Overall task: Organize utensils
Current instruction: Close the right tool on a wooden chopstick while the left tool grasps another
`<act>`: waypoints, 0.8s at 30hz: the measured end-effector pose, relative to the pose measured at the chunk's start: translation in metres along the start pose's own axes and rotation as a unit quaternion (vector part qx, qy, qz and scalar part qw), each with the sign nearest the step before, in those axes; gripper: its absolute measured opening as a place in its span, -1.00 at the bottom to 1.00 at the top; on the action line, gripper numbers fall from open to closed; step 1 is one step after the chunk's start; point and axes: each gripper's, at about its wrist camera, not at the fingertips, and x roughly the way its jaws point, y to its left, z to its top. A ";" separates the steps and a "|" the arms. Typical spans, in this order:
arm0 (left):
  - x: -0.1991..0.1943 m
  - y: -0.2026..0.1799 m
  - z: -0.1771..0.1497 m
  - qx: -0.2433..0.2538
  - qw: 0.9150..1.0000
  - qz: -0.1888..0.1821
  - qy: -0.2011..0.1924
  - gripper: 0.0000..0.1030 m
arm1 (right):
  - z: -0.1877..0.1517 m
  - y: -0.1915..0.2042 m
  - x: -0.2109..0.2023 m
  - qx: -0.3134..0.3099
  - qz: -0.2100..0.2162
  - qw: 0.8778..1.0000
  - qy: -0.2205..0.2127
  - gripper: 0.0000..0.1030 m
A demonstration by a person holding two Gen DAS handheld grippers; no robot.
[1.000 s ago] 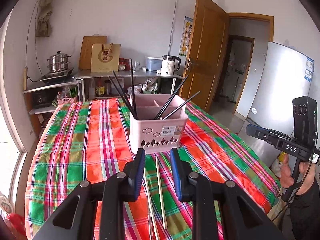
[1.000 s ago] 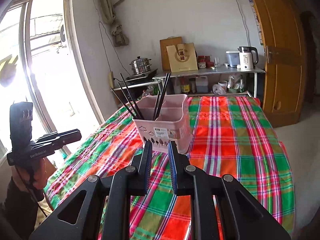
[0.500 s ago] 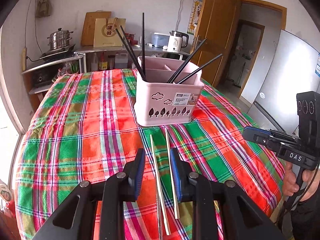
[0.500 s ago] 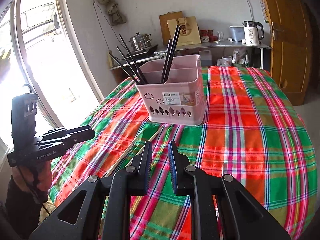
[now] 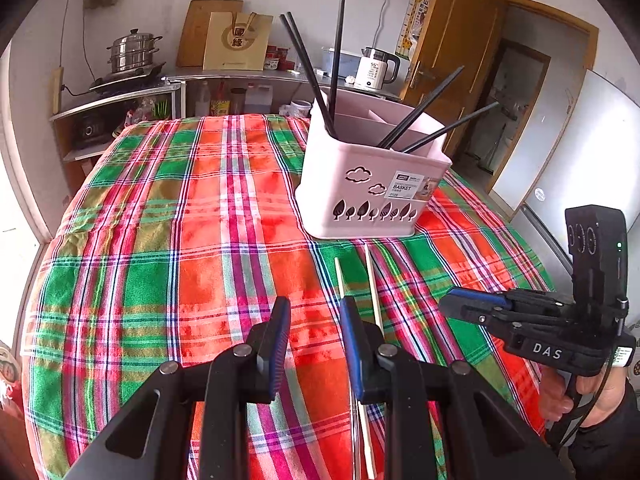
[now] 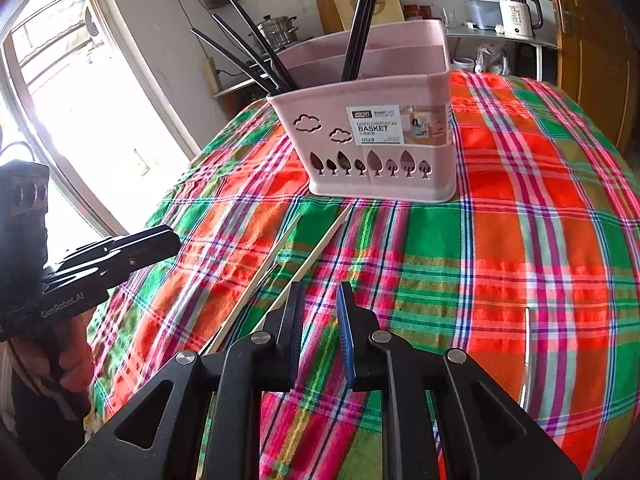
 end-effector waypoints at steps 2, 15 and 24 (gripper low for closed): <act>-0.001 0.003 0.001 -0.003 1.000 0.000 0.000 -0.51 | 0.002 0.002 0.010 0.008 0.004 1.000 0.008 -0.68; -0.001 0.018 0.004 -0.016 1.000 -0.004 -0.003 -0.51 | 0.012 0.016 0.060 0.013 -0.019 0.999 0.040 -0.68; 0.011 0.006 0.005 -0.021 0.999 -0.031 0.013 -0.51 | 0.012 0.023 0.060 -0.032 -0.048 0.997 0.059 -0.76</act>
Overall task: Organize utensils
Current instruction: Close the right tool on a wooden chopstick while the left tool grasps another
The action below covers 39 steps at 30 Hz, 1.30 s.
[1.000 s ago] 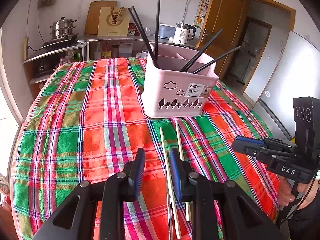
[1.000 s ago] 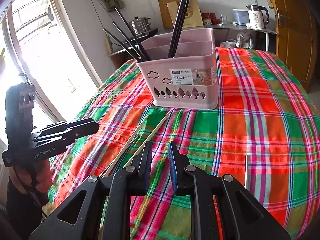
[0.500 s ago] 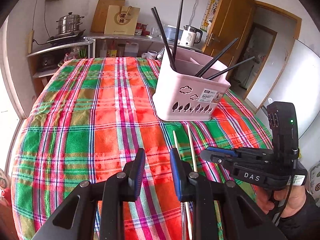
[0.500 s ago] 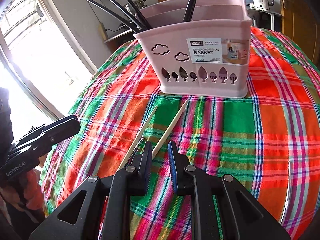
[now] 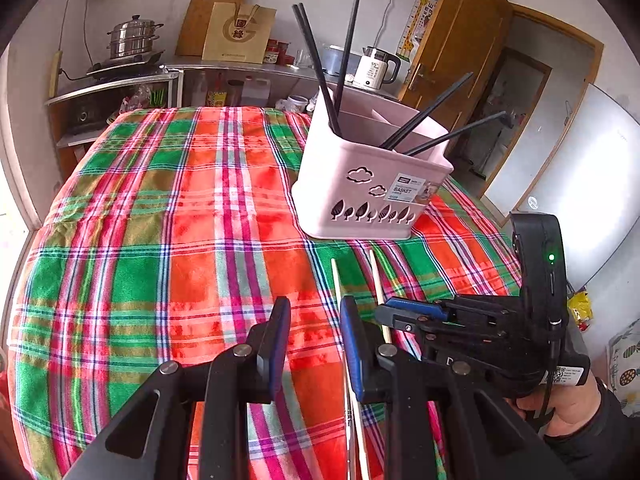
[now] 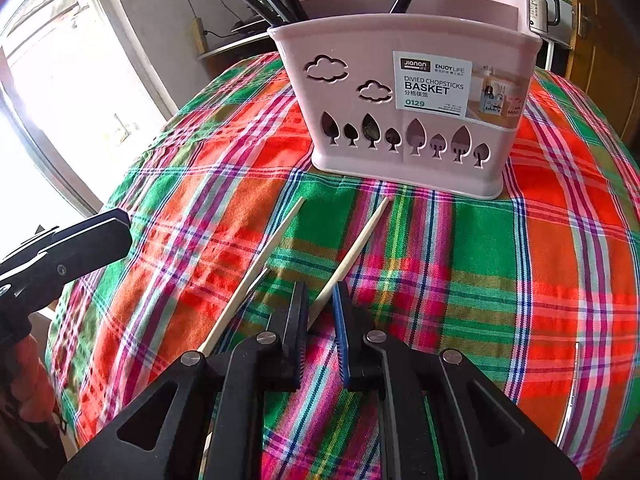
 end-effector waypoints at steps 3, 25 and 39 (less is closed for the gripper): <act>0.014 -0.007 0.001 -0.002 1.000 -0.013 0.017 -0.51 | -0.005 -0.008 -0.006 -0.007 -0.002 1.000 0.004 -0.79; 0.106 -0.046 0.015 0.058 0.993 0.041 0.098 -0.51 | -0.020 -0.068 -0.034 0.001 -0.032 0.999 0.008 -0.83; 0.108 -0.046 0.019 0.069 0.990 0.069 0.101 -0.90 | 0.008 -0.062 -0.015 -0.024 -0.049 0.998 0.040 -0.80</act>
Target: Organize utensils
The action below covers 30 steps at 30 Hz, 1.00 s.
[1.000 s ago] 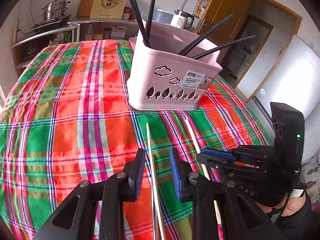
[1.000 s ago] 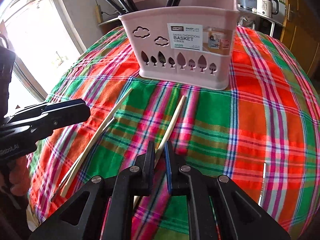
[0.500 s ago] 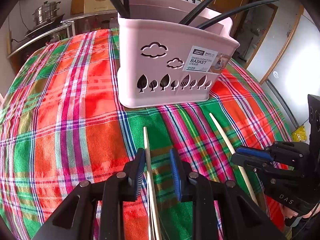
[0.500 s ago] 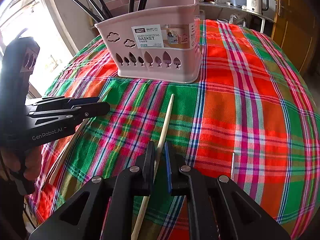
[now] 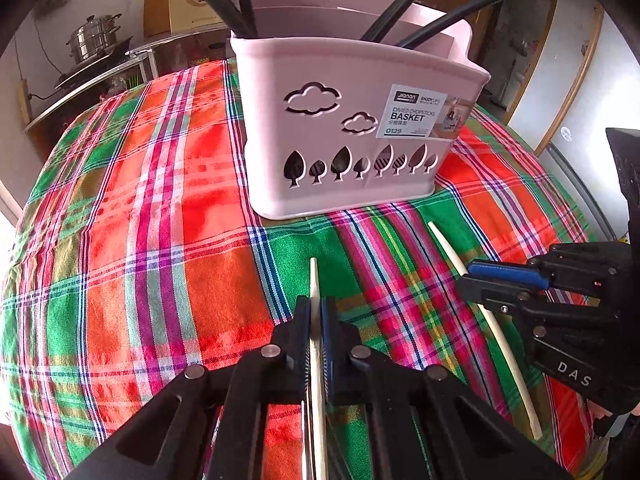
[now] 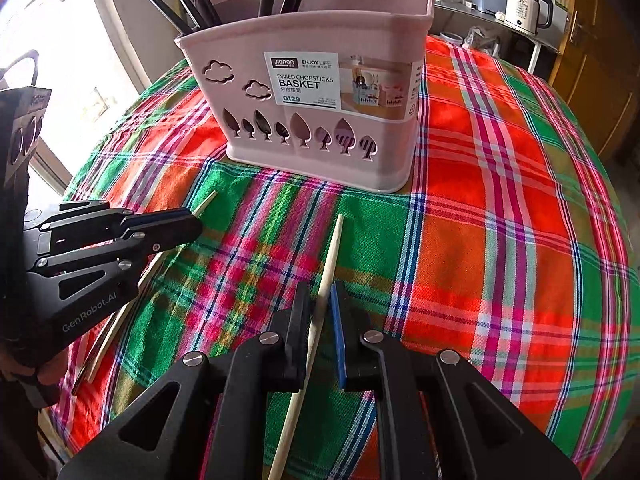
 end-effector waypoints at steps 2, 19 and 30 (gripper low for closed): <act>0.000 0.003 0.000 -0.003 1.000 -0.004 0.000 -0.90 | 0.002 0.001 0.002 -0.004 -0.001 1.000 0.000 -0.80; -0.045 0.002 0.006 -0.007 0.998 -0.044 -0.042 -0.90 | 0.004 -0.003 -0.034 0.006 0.033 0.998 -0.052 -0.89; -0.071 -0.005 0.013 -0.001 0.997 -0.045 -0.064 -0.90 | 0.007 -0.007 -0.067 0.008 0.048 0.995 -0.087 -0.88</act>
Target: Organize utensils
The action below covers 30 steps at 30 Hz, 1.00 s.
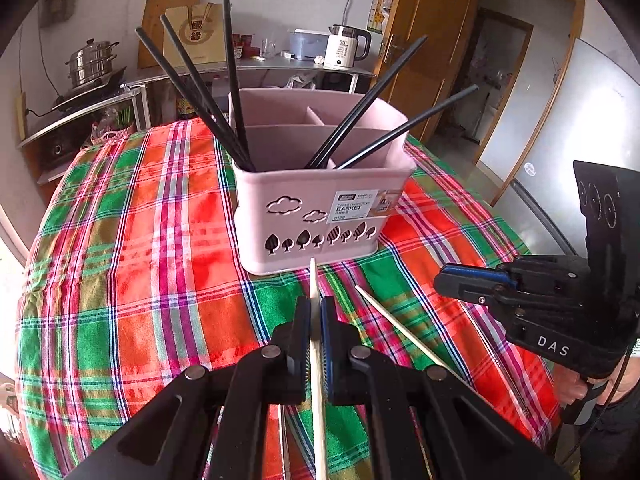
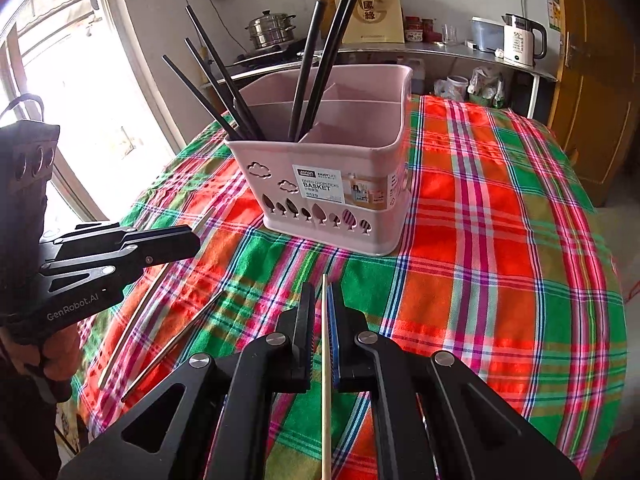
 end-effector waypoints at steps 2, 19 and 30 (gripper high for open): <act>0.014 0.001 -0.004 0.005 1.000 0.014 0.017 -0.90 | -0.004 -0.001 0.009 -0.004 -0.004 1.000 0.015 -0.83; 0.066 0.036 -0.017 0.003 0.993 0.059 0.101 -0.89 | -0.015 0.017 0.072 -0.075 -0.052 0.991 0.098 -0.73; 0.063 0.041 -0.017 0.009 0.993 0.059 0.106 -0.89 | -0.012 0.021 0.075 -0.081 -0.054 0.990 0.101 -0.78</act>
